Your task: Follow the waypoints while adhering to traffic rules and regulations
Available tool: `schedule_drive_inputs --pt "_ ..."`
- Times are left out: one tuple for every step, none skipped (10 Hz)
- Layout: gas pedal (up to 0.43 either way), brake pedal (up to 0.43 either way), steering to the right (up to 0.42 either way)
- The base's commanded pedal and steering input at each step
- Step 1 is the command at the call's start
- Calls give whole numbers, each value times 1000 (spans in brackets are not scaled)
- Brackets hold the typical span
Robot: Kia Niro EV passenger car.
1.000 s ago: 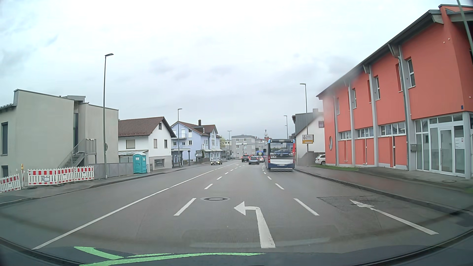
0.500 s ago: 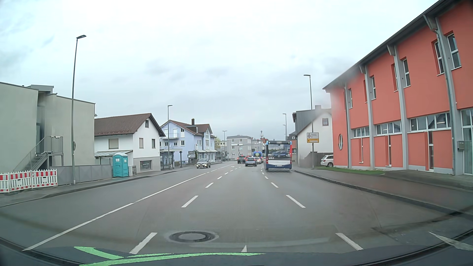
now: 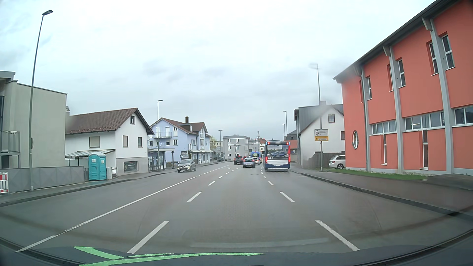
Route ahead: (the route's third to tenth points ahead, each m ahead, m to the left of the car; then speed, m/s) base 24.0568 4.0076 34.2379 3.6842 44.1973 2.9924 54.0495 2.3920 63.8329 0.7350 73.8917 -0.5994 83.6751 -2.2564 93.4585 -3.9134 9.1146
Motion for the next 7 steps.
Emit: schedule_drive_inputs --pt "0 104 8" --pt "0 110 8" --pt "0 110 8" --pt "0 116 8" --pt "0 116 8" --pt "0 122 9" --pt "0 128 9"
